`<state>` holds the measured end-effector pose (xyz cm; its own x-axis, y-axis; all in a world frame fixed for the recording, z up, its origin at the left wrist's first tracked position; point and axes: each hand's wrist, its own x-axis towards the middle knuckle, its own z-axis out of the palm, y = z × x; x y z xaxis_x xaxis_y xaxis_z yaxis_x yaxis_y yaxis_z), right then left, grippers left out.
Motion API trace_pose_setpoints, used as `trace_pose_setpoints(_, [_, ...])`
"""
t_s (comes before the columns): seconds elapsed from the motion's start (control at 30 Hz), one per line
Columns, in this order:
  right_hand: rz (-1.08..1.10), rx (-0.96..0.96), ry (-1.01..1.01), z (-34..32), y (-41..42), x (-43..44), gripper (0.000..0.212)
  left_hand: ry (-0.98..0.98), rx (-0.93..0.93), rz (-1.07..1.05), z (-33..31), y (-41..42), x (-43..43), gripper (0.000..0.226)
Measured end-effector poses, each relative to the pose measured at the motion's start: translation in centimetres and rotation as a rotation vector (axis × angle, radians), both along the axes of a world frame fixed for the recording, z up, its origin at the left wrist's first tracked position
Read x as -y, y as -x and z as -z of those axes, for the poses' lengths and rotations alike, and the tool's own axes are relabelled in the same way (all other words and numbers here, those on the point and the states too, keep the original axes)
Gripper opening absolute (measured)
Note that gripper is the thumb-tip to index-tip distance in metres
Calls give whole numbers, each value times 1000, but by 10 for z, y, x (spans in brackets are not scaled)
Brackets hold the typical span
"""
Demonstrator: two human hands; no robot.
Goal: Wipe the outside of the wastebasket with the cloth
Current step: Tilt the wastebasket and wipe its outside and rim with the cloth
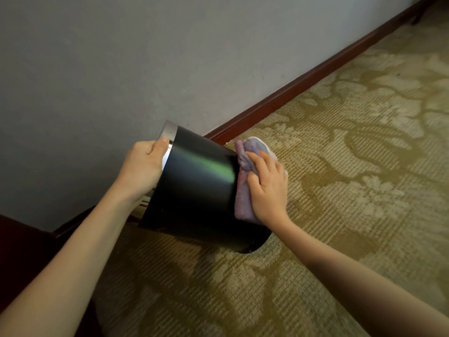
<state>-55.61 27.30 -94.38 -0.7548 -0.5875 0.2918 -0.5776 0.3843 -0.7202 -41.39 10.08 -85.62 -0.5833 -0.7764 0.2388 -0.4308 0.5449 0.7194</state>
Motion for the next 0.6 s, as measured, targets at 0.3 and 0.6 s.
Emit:
trace_pose_setpoints(0.3, [10,-59,48,43,-64,-31,57,-66,-1,-76,-4,11,4,52])
trace_pose_setpoints(0.6, [86,-4,24,52,-69,-37,61,-89,-34,85,-5,20,-12,57])
